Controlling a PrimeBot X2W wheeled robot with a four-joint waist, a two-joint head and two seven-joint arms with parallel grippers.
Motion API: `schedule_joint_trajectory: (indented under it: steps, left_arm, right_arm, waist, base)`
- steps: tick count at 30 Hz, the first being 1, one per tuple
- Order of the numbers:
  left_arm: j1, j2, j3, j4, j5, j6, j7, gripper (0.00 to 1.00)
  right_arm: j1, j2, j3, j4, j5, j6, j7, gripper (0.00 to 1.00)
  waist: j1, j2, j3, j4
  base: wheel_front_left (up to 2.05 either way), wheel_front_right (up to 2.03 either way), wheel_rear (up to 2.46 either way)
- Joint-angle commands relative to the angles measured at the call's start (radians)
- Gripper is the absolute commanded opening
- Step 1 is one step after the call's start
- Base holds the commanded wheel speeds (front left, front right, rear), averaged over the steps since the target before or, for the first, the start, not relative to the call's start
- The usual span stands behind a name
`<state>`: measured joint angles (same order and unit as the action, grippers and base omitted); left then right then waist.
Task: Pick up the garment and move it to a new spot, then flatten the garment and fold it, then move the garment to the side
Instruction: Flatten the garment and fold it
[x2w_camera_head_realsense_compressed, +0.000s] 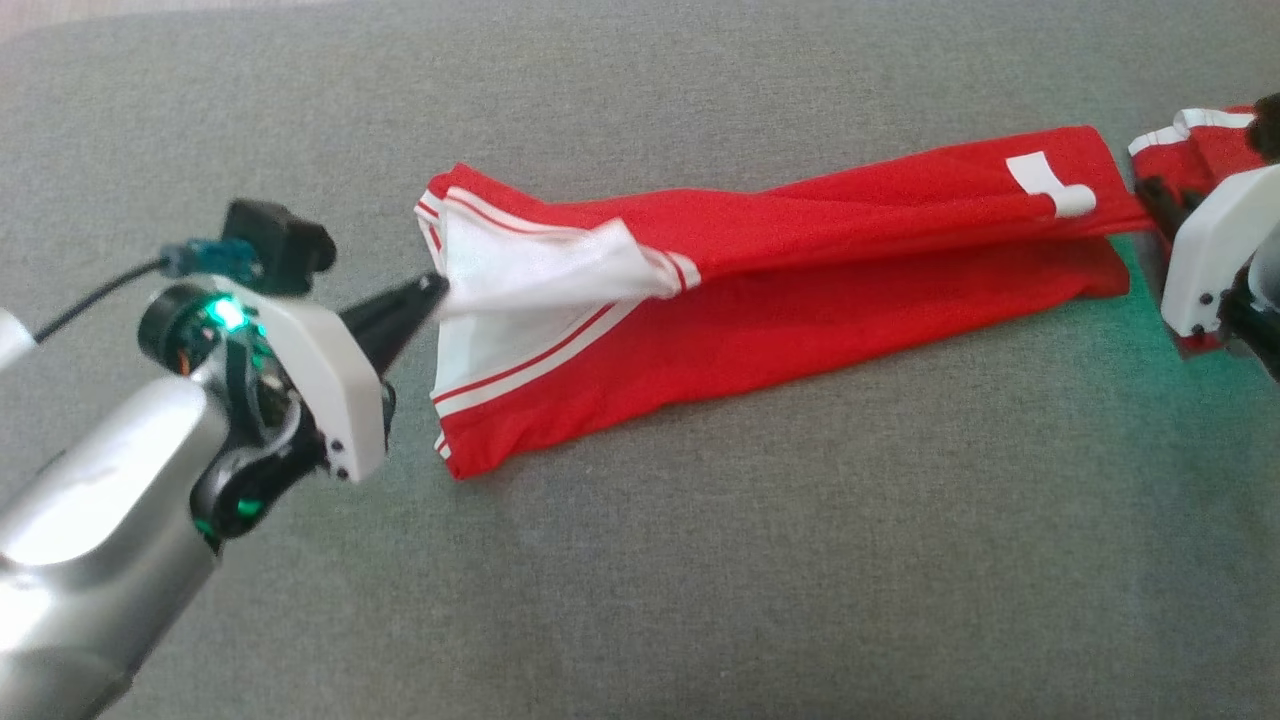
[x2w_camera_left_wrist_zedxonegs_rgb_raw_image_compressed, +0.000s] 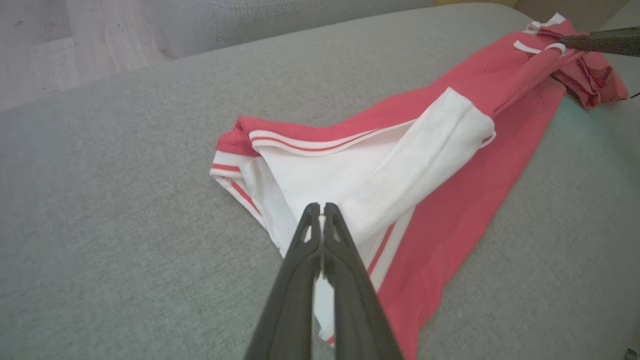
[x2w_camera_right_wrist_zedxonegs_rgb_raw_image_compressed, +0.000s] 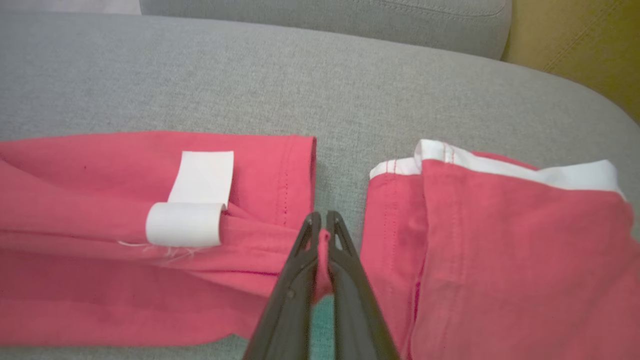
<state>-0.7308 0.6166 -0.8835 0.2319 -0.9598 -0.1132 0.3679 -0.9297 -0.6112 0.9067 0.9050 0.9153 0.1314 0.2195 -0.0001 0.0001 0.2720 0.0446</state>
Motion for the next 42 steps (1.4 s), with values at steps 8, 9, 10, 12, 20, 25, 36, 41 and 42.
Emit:
schedule_joint_trajectory:
  steps: [8, 9, 10, 12, 20, 25, 36, 41, 42]
  left_arm:
    - [0.004, 0.085, 0.014, -0.099, -0.032, 0.009, 0.081, 0.0]
    - [0.007, 0.086, 0.009, -0.105, -0.032, 0.01, 0.086, 0.0]
    - [0.009, 0.085, 0.005, -0.109, -0.031, 0.013, 0.091, 0.0]
    - [0.012, 0.081, -0.004, -0.114, -0.026, 0.016, 0.097, 0.03]
    - [0.005, 0.037, 0.04, -0.094, -0.003, 0.064, -0.016, 1.0]
    - [-0.008, -0.01, 0.121, -0.06, 0.018, 0.125, -0.185, 1.0]
    - [0.024, -0.124, 0.266, 0.036, 0.101, 0.245, -0.599, 1.0]
    - [0.116, -0.179, 0.351, 0.034, 0.135, 0.281, -0.628, 1.0]
    - [0.139, -0.191, 0.375, 0.026, 0.157, 0.286, -0.629, 1.0]
  right_arm:
    - [0.014, -0.045, 0.065, -0.03, 0.023, -0.001, 0.047, 0.0]
    - [0.013, -0.048, 0.072, -0.031, 0.025, -0.001, 0.051, 0.0]
    - [0.012, -0.05, 0.079, -0.032, 0.026, -0.001, 0.054, 0.0]
    - [0.011, -0.049, 0.09, -0.029, 0.03, -0.001, 0.059, 0.0]
    - [-0.019, -0.028, 0.055, -0.009, 0.089, -0.001, -0.008, 1.0]
    - [-0.041, 0.005, -0.019, -0.01, 0.138, -0.001, -0.136, 1.0]
    - [-0.016, 0.111, -0.153, -0.084, 0.073, -0.001, -0.477, 1.0]
    - [0.085, 0.183, -0.367, -0.177, -0.114, -0.001, -0.481, 1.0]
    - [0.123, 0.207, -0.412, -0.195, -0.153, -0.001, -0.481, 1.0]
  waist:
    - [0.0001, -0.0001, 0.006, -0.003]
    - [0.0001, -0.0001, 0.007, -0.003]
    - [0.0001, -0.0001, 0.008, -0.004]
    - [0.0001, -0.0001, 0.008, -0.006]
    - [0.0001, -0.0001, -0.009, -0.026]
    - [0.0001, -0.0001, -0.028, -0.037]
    - [0.0001, -0.0001, -0.088, -0.048]
    - [0.0001, -0.0001, -0.109, -0.049]
    - [0.0001, -0.0001, -0.114, -0.049]
  base:
    - [0.0, 0.0, 0.0]
    - [0.0, 0.0, 0.0]
    - [0.0, 0.0, 0.0]
    - [0.0, 0.0, 0.0]
    - [0.0, 0.0, 0.0]
    - [0.0, 0.0, 0.0]
    - [0.0, 0.0, 0.0]
    - [0.0, 0.0, 0.0]
    - [0.0, 0.0, 0.0]
